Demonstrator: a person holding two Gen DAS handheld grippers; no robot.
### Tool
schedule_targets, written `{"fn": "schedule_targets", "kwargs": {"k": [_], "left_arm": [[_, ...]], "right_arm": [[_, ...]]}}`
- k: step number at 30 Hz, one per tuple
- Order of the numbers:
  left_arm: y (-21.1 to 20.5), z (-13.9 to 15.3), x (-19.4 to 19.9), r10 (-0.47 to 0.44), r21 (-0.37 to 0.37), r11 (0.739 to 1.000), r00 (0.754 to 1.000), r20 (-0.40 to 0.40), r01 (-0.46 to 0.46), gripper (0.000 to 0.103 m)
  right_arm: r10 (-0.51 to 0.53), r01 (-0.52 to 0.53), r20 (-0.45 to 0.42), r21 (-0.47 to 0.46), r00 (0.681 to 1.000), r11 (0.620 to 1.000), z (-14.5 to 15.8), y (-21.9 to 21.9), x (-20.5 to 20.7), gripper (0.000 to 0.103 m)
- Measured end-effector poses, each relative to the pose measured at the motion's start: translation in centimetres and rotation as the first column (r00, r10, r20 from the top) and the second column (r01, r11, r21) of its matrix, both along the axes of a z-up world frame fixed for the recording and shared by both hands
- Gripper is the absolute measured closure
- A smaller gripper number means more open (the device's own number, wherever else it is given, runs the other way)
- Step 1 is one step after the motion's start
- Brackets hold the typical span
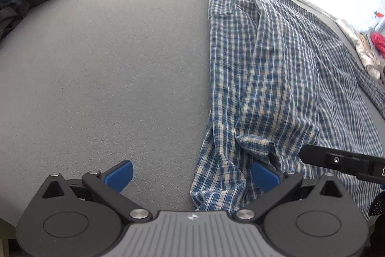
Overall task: Fold clothes
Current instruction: 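Grasp the shirt hem with the right gripper, pull it straight, release, then grasp the buttoned sleeve cuff with the right gripper and lift it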
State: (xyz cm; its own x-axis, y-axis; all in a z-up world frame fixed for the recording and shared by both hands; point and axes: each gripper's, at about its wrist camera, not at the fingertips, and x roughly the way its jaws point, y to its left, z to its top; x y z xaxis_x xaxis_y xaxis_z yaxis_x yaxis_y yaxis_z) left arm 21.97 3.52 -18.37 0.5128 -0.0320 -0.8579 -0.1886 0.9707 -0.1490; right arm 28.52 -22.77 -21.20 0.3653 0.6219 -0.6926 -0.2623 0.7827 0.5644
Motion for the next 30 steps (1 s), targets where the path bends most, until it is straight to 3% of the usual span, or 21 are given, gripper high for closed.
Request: {"fn": "schedule_targets", "kwargs": {"k": [4, 7, 8, 10, 13, 17, 22, 25, 30], "left_arm": [[0.9, 2.0, 0.8, 0.135, -0.015, 0.991, 0.984, 0.117, -0.134, 0.000], [0.3, 2.1, 2.9, 0.166, -0.035, 0.986, 0.977, 0.136, -0.162, 0.000], [-0.2, 1.9, 3.6, 0.159, -0.029, 0.987, 0.979, 0.130, -0.157, 0.000], [-1.7, 1.2, 4.1, 0.136, -0.006, 0.991, 0.985, 0.105, -0.136, 0.000], [-4.2, -0.7, 5.5, 0.096, 0.028, 0.995, 0.995, 0.033, -0.097, 0.000], [-6.7, -3.7, 7.8, 0.070, 0.130, 0.990, 0.993, -0.098, -0.057, 0.000], [-6.9, -4.7, 8.9, 0.117, 0.139, 0.985, 0.986, -0.117, -0.100, 0.000], [-6.8, -4.9, 8.9, 0.119, 0.138, 0.985, 0.986, -0.118, -0.103, 0.000], [-6.9, -5.3, 9.3, 0.131, 0.138, 0.984, 0.983, -0.126, -0.113, 0.000]], "right_arm": [[-0.072, 0.072, 0.037, -0.013, 0.997, 0.997, 0.8, -2.6, 0.5, 0.055], [-0.152, 0.155, 0.077, -0.042, 0.985, 0.987, 1.2, -5.4, 0.8, 0.048], [-0.176, 0.183, 0.094, -0.063, 0.980, 0.981, 1.3, -6.2, 1.1, 0.045], [-0.223, 0.237, 0.128, -0.104, 0.966, 0.966, 1.4, -7.9, 1.5, 0.022], [-0.250, 0.289, 0.195, -0.206, 0.948, 0.935, 1.4, -10.4, 2.2, 0.015], [-0.288, 0.372, 0.280, -0.321, 0.916, 0.871, 1.1, -14.6, 2.3, 0.001], [-0.374, 0.488, 0.331, -0.401, 0.866, 0.775, 0.1, -20.7, 3.7, 0.000], [-0.511, 0.596, 0.308, -0.378, 0.803, 0.709, -0.2, -24.8, 4.4, 0.000], [-0.732, 0.770, 0.245, -0.273, 0.636, 0.577, -0.9, -31.4, 4.5, 0.000]]}}
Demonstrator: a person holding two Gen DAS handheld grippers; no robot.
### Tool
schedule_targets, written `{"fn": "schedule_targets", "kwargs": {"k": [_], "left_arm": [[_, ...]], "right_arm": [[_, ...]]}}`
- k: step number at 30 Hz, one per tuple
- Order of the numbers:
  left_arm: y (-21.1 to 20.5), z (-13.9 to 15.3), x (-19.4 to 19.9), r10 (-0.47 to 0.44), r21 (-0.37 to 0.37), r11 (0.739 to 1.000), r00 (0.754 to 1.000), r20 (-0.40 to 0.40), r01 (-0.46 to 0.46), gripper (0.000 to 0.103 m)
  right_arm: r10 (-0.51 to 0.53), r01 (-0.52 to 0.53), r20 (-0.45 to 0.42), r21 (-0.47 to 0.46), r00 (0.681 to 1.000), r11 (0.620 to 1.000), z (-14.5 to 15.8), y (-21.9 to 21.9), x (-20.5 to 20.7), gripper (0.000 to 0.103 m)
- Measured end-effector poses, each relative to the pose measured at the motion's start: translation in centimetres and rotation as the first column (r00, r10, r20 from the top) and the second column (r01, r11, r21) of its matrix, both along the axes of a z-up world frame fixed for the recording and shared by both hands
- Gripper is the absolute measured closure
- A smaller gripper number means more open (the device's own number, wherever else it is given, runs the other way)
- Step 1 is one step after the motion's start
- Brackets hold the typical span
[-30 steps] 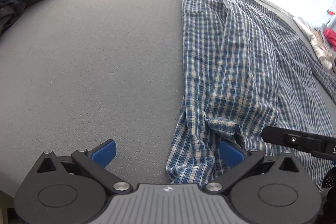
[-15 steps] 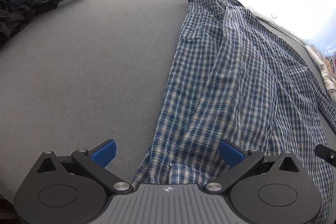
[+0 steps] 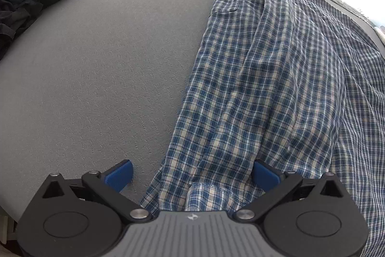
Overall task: Fold clothes
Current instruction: 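Grasp the buttoned sleeve cuff with the right gripper and lift it, then fold the sleeve onto the shirt body with the right gripper, release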
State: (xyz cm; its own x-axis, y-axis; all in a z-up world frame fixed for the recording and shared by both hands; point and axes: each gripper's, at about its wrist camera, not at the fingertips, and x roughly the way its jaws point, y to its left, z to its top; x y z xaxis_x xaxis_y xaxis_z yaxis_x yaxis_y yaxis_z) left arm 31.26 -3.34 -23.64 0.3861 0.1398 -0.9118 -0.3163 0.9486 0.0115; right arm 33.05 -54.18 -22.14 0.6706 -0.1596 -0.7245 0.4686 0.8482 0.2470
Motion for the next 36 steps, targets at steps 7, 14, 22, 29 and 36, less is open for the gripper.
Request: {"fn": "schedule_targets", "kwargs": {"k": [7, 14, 22, 29, 36], "left_arm": [[0.2, -0.2, 0.7, 0.016, -0.007, 1.000, 1.000, -0.019, -0.016, 0.000], [0.0, 0.1, 0.3, 0.018, -0.006, 1.000, 1.000, -0.017, -0.018, 0.000], [0.0, 0.3, 0.2, 0.013, -0.011, 1.000, 1.000, -0.020, -0.013, 0.000], [0.1, 0.4, 0.2, 0.001, -0.020, 1.000, 0.999, -0.035, -0.002, 0.000], [0.2, 0.4, 0.1, -0.024, -0.021, 1.000, 0.999, -0.033, 0.023, 0.000]], "right_arm": [[-0.123, 0.121, -0.023, -0.055, 0.992, 0.991, -0.3, -5.8, 0.5, 0.000], [-0.162, 0.153, -0.057, -0.131, 0.985, 0.979, -1.0, -8.9, 2.1, 0.000], [-0.072, 0.072, 0.030, -0.013, 0.997, 0.997, -0.2, -8.7, 2.9, 0.077], [0.062, -0.104, 0.184, 0.228, 0.981, 0.968, 1.5, -3.9, 5.0, 0.080], [0.279, -0.376, 0.286, 0.384, 0.917, 0.843, 3.3, 8.1, 8.0, 0.080]]}}
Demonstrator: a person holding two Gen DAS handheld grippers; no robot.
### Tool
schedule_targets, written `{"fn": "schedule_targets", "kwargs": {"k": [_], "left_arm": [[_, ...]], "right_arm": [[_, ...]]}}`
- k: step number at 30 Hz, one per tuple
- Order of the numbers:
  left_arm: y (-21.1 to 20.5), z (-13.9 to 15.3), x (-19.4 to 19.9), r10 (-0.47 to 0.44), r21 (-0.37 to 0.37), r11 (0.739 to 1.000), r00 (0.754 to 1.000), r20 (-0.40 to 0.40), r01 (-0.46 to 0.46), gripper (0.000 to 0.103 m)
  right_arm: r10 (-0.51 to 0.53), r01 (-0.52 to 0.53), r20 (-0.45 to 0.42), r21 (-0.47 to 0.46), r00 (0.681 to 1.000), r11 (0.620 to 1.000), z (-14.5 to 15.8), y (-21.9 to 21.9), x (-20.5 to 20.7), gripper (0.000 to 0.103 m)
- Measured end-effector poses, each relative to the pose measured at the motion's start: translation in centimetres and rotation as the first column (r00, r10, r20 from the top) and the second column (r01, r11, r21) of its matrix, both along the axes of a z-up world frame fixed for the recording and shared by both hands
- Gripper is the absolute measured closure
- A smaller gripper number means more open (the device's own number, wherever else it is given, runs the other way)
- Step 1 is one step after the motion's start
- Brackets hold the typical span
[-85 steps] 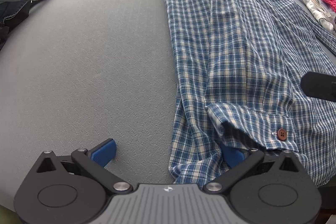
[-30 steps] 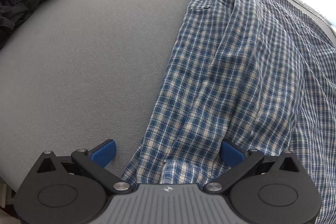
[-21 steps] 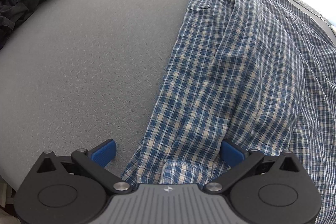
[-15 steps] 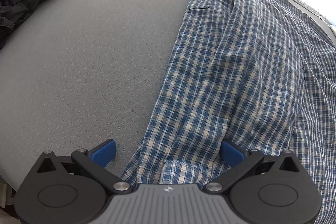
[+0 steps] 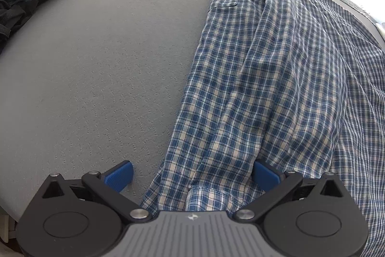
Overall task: Fold clothes
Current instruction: 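Fold the sleeve onto the shirt body with the right gripper, release, then grasp the shirt fabric beside the folded sleeve with the left gripper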
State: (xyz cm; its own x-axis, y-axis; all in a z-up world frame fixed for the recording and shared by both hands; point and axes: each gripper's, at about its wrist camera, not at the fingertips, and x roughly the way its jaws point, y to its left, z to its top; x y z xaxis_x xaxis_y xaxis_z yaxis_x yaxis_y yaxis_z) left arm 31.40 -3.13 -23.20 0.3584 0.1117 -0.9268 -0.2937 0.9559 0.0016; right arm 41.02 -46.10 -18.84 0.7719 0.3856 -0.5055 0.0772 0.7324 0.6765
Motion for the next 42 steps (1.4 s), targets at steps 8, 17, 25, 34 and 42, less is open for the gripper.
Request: {"fn": "schedule_targets", "kwargs": {"k": [8, 17, 25, 34, 42], "left_arm": [[0.0, 0.1, -0.6, -0.046, 0.006, 0.999, 0.999, 0.026, 0.046, 0.000], [0.0, 0.2, -1.1, -0.061, 0.009, 0.998, 0.997, 0.048, 0.061, 0.000], [1.3, 1.1, -1.6, -0.002, -0.054, 0.999, 0.999, 0.048, 0.004, 0.000], [4.2, 6.9, -3.8, 0.094, -0.150, 0.987, 0.945, 0.312, -0.049, 0.000], [0.8, 7.6, -2.0, -0.044, -0.189, 0.975, 0.938, 0.343, 0.115, 0.030]], "right_arm": [[0.410, -0.425, -0.122, -0.141, 0.904, 0.894, -1.0, 16.6, -0.6, 0.051], [0.301, -0.274, -0.033, -0.513, 0.953, 0.813, 0.1, 14.6, -3.9, 0.000], [0.022, -0.066, -0.072, -0.688, 0.997, 0.723, -3.4, 8.0, -5.5, 0.000], [0.009, -0.009, -0.004, -0.667, 1.000, 0.745, -5.4, 5.8, -6.5, 0.000], [0.008, -0.004, 0.002, -0.668, 1.000, 0.744, -5.4, 5.9, -6.3, 0.000]]}}
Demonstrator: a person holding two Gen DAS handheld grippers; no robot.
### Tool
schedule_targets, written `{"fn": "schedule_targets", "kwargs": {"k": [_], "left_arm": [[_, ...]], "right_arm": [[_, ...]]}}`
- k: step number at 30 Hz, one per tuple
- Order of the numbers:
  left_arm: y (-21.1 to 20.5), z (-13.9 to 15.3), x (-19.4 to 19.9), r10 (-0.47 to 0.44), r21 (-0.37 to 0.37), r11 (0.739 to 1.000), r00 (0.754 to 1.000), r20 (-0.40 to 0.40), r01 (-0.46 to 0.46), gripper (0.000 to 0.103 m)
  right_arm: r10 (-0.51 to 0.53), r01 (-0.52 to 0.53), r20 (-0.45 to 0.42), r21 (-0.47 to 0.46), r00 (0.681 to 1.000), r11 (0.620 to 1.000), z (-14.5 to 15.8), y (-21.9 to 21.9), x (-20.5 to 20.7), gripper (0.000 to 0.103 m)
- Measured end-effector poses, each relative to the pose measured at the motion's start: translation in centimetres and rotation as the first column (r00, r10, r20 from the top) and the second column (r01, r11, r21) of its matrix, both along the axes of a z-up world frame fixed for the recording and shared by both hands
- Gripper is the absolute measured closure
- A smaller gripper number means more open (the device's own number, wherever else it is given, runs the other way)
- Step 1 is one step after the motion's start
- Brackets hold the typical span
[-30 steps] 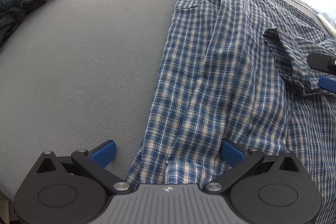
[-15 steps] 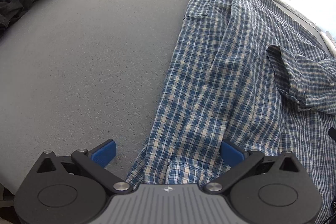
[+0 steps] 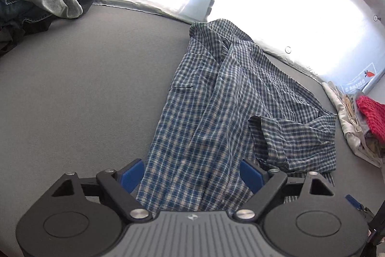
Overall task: Fold clothes
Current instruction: 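Grasp the shirt fabric beside the folded sleeve with the left gripper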
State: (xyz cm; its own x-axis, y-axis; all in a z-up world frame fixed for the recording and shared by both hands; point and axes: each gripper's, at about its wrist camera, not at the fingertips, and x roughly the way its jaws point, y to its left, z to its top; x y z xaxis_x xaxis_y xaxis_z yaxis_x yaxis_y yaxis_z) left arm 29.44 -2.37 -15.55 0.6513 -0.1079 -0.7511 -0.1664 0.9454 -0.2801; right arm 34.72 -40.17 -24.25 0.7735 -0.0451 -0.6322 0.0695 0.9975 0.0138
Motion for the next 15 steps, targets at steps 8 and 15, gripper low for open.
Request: {"fn": "schedule_targets", "kwargs": {"k": [8, 15], "left_arm": [[-1.2, -2.1, 3.7, -0.115, -0.418, 0.901, 0.993, 0.015, 0.111, 0.069], [-2.6, -2.8, 8.4, -0.179, -0.423, 0.893, 0.984, -0.018, 0.155, 0.069]], "right_arm": [[0.000, 0.000, 0.001, 0.002, 1.000, 1.000, 0.0, -0.1, 0.0, 0.000], [-0.002, 0.002, 0.002, 0.001, 1.000, 1.000, 0.0, 0.0, 0.0, 0.000]]}}
